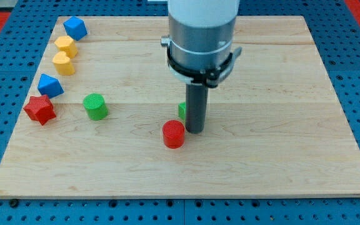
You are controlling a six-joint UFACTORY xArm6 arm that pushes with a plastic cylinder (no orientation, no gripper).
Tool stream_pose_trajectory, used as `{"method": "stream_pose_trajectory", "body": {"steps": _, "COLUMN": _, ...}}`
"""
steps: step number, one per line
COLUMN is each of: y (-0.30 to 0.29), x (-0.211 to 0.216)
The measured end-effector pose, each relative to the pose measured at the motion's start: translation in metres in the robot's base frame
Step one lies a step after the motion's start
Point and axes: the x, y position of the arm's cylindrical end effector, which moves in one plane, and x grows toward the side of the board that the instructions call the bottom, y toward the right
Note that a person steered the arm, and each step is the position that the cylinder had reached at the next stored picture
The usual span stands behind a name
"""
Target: Place the red circle to the bottom right of the green circle
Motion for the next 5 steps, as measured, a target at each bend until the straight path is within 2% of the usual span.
{"method": "stream_pose_trajectory", "body": {"steps": 1, "y": 0.0, "x": -0.007}}
{"method": "stream_pose_trajectory", "body": {"steps": 2, "y": 0.009, "x": 0.041}}
{"method": "stream_pose_trajectory", "body": {"steps": 3, "y": -0.017, "x": 0.07}}
{"method": "stream_pose_trajectory", "body": {"steps": 4, "y": -0.024, "x": 0.062}}
{"method": "stream_pose_trajectory", "body": {"steps": 5, "y": 0.01, "x": 0.061}}
